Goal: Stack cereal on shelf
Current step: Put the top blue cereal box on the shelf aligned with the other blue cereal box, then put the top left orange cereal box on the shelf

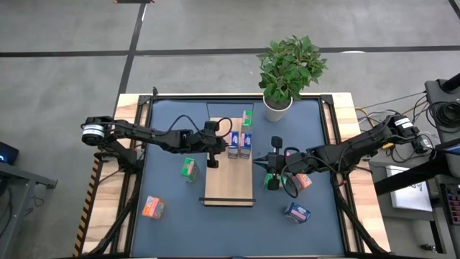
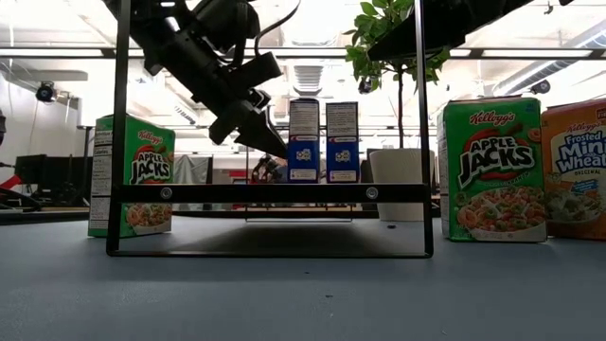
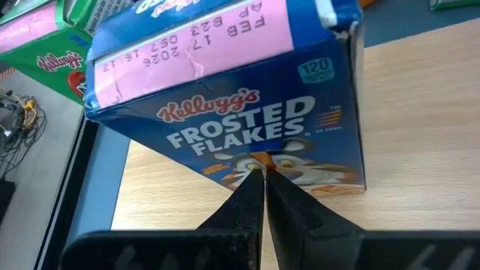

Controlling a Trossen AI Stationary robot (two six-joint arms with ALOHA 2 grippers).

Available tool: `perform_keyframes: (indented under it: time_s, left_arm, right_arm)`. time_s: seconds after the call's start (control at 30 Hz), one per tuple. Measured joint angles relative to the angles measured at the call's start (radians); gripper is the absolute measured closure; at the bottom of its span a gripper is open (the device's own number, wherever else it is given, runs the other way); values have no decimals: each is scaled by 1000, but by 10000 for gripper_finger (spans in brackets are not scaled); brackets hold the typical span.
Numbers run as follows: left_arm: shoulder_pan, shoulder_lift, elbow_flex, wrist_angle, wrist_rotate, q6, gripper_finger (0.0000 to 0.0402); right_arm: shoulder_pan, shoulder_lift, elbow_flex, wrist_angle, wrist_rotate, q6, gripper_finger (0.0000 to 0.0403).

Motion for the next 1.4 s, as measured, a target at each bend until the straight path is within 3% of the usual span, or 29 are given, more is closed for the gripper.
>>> perform_keyframes:
  time_s: [0.37,0.73,0.97,1.27,1.4]
  left_arm:
    - [2,-10,0,-1,-5,26,402]
    - [-74,-268,4,-120,-9,18,402]
    - [-173,-418,-13,-141,-1,-28,402]
    - [-213,-472,-13,-157,0,-27,402]
    - [-213,-467,-14,-158,0,-25,402]
  right_arm:
    - [0,0,0,0,0,1,390]
    - [36,-2,67,-65,-2,202,390]
    - [107,44,226,-327,0,420,390]
    - [192,240,522,-1059,-37,846,390]
    - [219,329,603,-1210,-55,894,390]
